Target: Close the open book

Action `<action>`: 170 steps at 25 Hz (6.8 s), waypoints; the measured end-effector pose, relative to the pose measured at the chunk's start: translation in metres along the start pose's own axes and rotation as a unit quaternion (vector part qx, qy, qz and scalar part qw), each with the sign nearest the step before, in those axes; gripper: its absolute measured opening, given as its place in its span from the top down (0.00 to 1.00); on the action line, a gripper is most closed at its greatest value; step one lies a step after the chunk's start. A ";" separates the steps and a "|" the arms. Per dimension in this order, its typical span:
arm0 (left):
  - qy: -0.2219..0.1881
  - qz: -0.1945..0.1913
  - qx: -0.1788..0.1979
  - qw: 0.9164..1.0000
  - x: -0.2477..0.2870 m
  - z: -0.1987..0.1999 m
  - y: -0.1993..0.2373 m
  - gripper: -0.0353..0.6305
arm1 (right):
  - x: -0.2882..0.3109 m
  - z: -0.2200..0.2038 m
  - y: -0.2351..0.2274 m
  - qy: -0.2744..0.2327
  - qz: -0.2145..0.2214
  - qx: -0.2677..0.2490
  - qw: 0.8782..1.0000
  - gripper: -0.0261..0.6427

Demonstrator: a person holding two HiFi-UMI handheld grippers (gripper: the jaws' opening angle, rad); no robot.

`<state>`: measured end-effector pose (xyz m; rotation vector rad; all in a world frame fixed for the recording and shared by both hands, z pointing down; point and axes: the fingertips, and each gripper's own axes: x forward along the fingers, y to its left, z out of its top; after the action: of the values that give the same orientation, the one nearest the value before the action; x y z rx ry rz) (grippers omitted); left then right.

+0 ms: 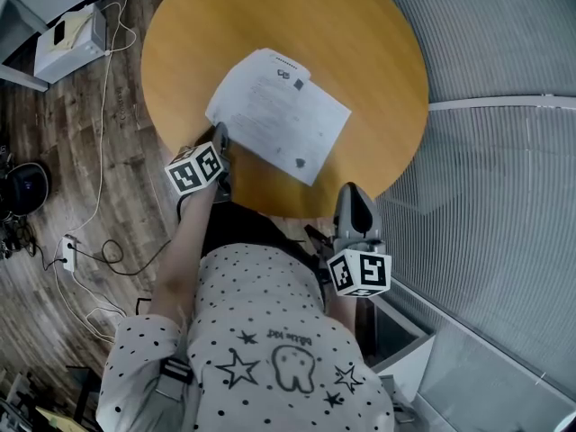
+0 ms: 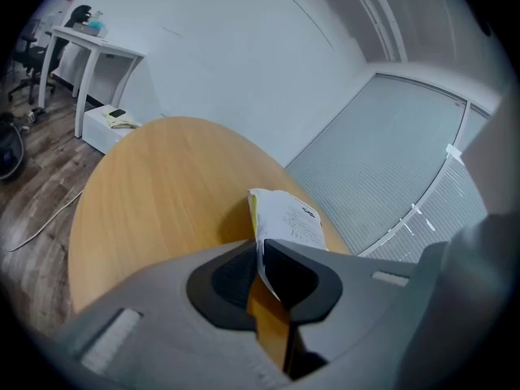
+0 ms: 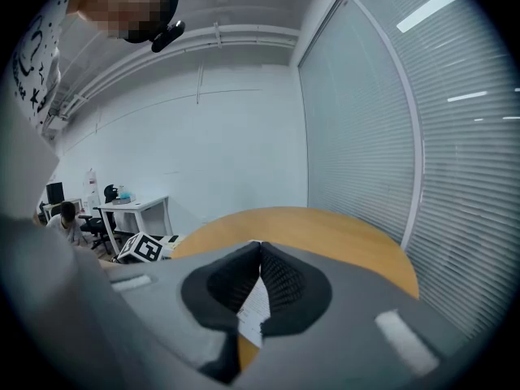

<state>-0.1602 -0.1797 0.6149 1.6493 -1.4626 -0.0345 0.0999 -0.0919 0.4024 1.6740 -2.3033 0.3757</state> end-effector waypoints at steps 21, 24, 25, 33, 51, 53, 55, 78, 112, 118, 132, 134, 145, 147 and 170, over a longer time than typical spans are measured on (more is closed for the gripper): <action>-0.030 -0.051 0.068 0.996 -0.035 0.017 -0.055 0.90 | -0.017 -0.001 -0.004 -0.020 -0.015 0.020 1.000 0.95; -0.032 -0.056 0.089 0.994 -0.038 0.017 -0.063 0.90 | -0.019 -0.002 -0.007 -0.021 -0.017 0.022 0.999 0.95; -0.033 -0.058 0.097 0.993 -0.039 0.017 -0.065 0.90 | -0.019 -0.003 -0.007 -0.022 -0.018 0.023 0.999 0.95; -0.035 -0.074 0.158 0.984 -0.044 0.016 -0.085 0.90 | -0.022 -0.007 -0.010 -0.026 -0.022 0.032 0.999 0.95; -0.023 -0.116 0.304 0.945 -0.049 -0.009 -0.142 0.91 | -0.024 -0.004 -0.025 -0.036 -0.020 0.039 0.998 0.95; -0.020 -0.123 0.325 0.937 -0.050 -0.016 -0.149 0.91 | -0.027 -0.005 -0.028 -0.036 -0.021 0.040 0.998 0.95; -0.016 -0.131 0.346 0.929 -0.050 -0.021 -0.157 0.91 | -0.028 -0.005 -0.030 -0.037 -0.023 0.040 0.998 0.95; 0.036 -0.214 0.485 0.847 -0.039 -0.080 -0.197 0.91 | -0.050 -0.015 -0.048 -0.039 -0.074 0.059 0.995 0.95; 0.222 -0.254 0.576 0.745 0.005 -0.190 -0.193 0.89 | -0.090 -0.029 -0.079 -0.039 -0.174 0.091 0.980 0.95; 0.259 -0.252 0.573 0.736 0.013 -0.206 -0.186 0.87 | -0.093 -0.033 -0.081 -0.039 -0.179 0.095 0.979 0.95; 0.262 -0.249 0.551 0.752 0.019 -0.216 -0.184 0.86 | -0.097 -0.037 -0.083 -0.041 -0.184 0.098 0.977 0.95; 0.264 -0.250 0.548 0.753 0.019 -0.216 -0.184 0.86 | -0.097 -0.036 -0.084 -0.042 -0.184 0.098 0.977 0.95; 0.267 -0.250 0.534 0.762 0.018 -0.213 -0.186 0.84 | -0.094 -0.034 -0.083 -0.041 -0.181 0.097 0.978 0.95; 0.267 -0.250 0.531 0.764 0.018 -0.212 -0.186 0.83 | -0.094 -0.034 -0.082 -0.042 -0.181 0.098 0.978 0.95; 0.266 -0.281 0.506 0.771 0.005 -0.215 -0.194 0.55 | -0.095 -0.035 -0.080 -0.045 -0.176 0.095 0.979 0.95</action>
<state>0.1112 -0.0789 0.6243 2.6029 -0.4439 0.9676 0.2067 -0.0198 0.4043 2.1850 -2.0236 0.4634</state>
